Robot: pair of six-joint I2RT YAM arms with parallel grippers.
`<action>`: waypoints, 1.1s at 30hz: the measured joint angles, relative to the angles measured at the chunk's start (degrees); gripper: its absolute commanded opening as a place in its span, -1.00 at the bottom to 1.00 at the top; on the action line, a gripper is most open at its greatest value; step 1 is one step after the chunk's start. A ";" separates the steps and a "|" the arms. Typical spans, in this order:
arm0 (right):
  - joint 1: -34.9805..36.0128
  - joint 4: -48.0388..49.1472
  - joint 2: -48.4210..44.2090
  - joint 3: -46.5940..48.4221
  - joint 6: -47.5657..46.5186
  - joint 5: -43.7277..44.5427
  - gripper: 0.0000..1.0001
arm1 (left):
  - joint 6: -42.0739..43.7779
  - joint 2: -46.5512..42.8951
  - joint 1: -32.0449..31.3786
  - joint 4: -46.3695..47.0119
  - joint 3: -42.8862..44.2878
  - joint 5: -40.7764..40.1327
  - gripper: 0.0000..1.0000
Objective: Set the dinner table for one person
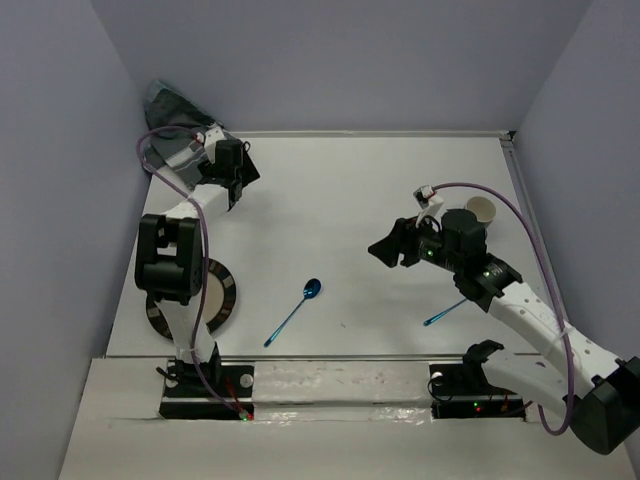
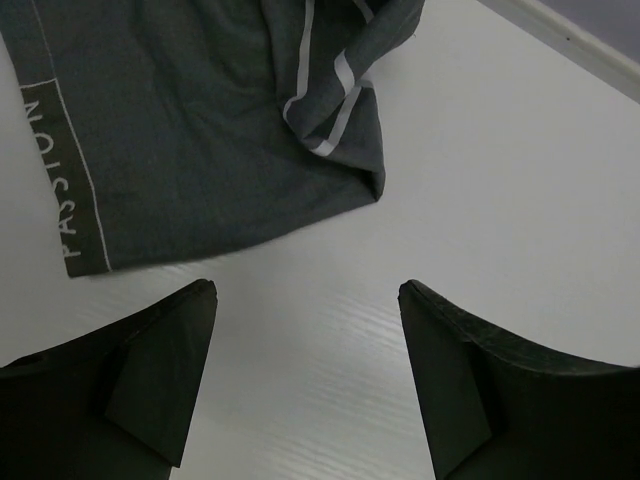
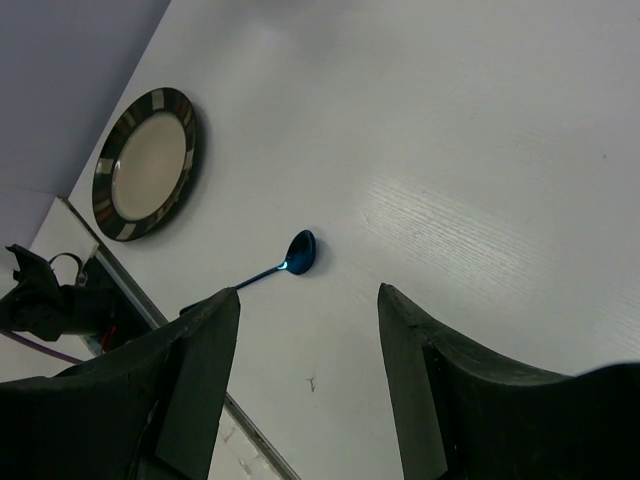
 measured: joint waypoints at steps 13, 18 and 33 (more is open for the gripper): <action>0.00 0.33 2.10 0.00 -0.83 -0.81 0.27 | 4.02 20.96 1.09 -2.58 21.70 2.16 0.31; 0.00 0.31 4.24 0.00 -1.20 -1.16 0.27 | 4.55 25.53 1.11 -6.84 29.20 2.64 0.01; 0.00 0.31 4.87 0.13 -1.77 -1.25 0.26 | 3.39 29.29 1.14 -15.91 36.15 -0.13 0.06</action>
